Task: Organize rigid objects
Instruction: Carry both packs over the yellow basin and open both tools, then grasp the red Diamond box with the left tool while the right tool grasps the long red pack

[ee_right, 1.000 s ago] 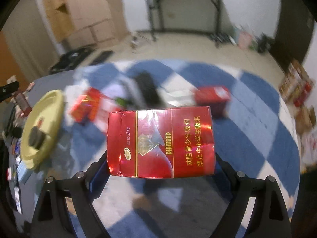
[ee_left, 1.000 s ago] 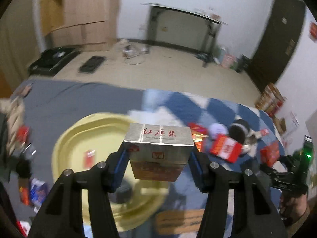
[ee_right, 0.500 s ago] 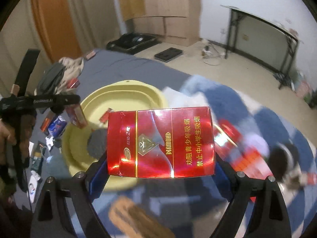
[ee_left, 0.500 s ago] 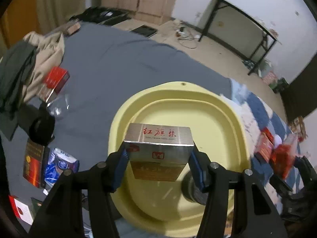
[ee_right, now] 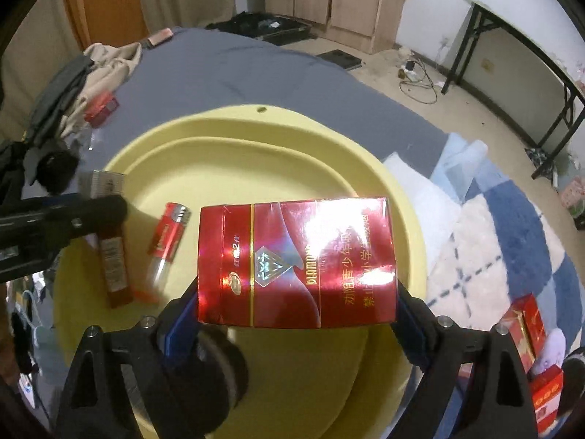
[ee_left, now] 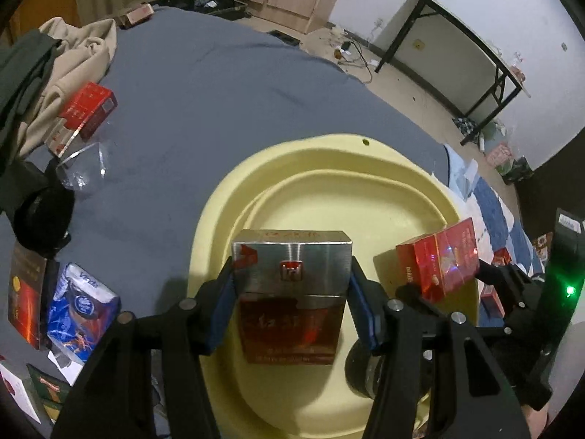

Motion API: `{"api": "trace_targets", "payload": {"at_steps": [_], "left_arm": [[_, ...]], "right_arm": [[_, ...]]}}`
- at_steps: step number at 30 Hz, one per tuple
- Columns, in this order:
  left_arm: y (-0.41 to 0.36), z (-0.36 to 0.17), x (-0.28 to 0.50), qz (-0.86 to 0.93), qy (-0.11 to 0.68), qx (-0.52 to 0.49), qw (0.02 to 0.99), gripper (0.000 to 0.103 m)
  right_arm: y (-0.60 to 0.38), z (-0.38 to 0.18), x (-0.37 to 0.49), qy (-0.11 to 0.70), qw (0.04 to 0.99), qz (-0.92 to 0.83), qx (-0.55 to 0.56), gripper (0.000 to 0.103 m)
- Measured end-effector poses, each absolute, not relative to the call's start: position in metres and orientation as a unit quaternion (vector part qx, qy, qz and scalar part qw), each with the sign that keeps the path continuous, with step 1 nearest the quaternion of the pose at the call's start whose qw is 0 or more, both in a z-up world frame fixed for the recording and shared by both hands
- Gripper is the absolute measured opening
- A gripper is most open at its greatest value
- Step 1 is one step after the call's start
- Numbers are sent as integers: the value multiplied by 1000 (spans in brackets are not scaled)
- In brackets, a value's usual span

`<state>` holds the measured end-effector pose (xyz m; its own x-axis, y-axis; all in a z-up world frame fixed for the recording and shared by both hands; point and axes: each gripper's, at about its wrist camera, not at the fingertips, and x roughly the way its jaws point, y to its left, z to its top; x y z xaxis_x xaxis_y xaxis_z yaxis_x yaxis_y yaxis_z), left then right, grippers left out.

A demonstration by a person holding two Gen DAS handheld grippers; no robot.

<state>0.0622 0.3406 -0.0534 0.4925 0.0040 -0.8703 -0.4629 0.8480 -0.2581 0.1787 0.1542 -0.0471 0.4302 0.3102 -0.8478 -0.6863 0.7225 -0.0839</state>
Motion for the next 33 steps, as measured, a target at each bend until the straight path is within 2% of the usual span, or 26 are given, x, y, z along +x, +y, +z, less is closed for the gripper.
{"api": "trace_targets", "payload": {"at_steps": [1,3,4,6,9,13,18,20,23,26,33], "left_arm": [[340,-52,61,141,483,-237,831,60],[339,-44,59,141,476,-242,834,73],[337,-38,56,141,464,-244,840,85],[336,-28,55,147,449,-241,848,97],[327,-11,52,149,428,-244,857,102],[293,5,52,123,419,-254,863,103],[203,-4,56,48,440,-268,856,103],[165,-12,63,15,476,-216,853,103],[132,-9,61,0,480,-132,867,103],[116,-9,65,-13,490,-97,866,103],[89,-27,96,-14,511,-18,859,103]], "right_arm": [[158,-50,181,436,818,306,-217,93],[163,-52,182,433,815,307,-233,96],[165,-52,181,432,814,307,-237,99],[159,-43,174,415,823,309,-233,103],[139,-23,162,394,842,310,-198,103],[73,11,139,360,874,297,-137,103],[-35,35,107,342,900,259,-82,103],[-79,36,96,344,905,233,-85,103],[-147,35,93,364,909,182,-94,103],[-207,42,102,376,915,134,-62,103],[-261,20,143,415,906,80,-1,103]]}}
